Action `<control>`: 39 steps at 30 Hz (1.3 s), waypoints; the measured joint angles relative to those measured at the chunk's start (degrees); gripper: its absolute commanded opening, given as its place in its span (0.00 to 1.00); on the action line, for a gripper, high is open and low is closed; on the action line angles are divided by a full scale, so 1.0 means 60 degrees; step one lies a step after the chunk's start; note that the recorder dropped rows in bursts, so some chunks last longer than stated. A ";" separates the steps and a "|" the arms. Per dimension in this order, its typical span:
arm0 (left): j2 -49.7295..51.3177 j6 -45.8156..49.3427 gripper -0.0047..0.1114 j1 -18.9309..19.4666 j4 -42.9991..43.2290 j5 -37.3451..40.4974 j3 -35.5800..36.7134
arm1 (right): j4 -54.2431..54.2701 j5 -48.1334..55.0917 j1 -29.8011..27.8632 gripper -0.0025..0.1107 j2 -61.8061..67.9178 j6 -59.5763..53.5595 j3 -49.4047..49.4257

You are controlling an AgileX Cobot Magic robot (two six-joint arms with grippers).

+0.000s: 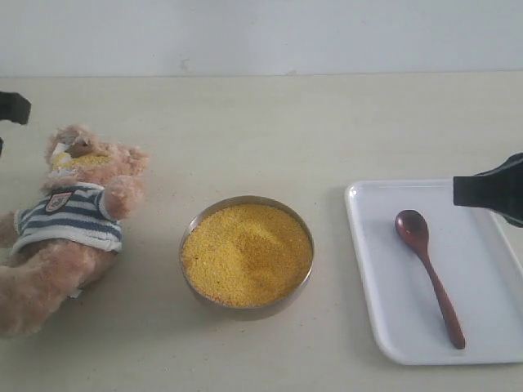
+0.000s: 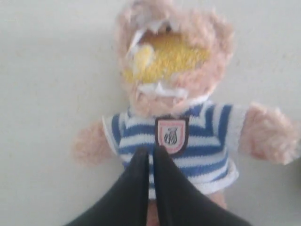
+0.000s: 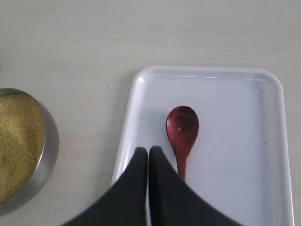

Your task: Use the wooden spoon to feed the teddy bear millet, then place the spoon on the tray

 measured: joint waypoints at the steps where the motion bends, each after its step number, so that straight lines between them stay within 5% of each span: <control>1: -0.0302 -0.0018 0.07 0.0000 0.0018 -0.0284 0.0148 | 0.0000 -0.0260 0.0000 0.02 -0.0127 0.0107 0.0199; 18: -0.7170 -0.0814 0.07 0.0000 0.0035 -0.4832 0.4068 | 0.0062 -0.2713 0.0000 0.02 -0.5429 0.0329 0.2365; 28: -0.9683 -0.0832 0.07 0.0000 0.0035 -0.4948 0.4941 | 0.0062 -0.2676 0.0000 0.02 -0.6548 0.0338 0.2787; 39: -1.0239 -0.0832 0.07 0.0000 0.0035 -0.4984 0.4944 | 0.0062 -0.2676 0.0000 0.02 -0.6548 0.0338 0.2787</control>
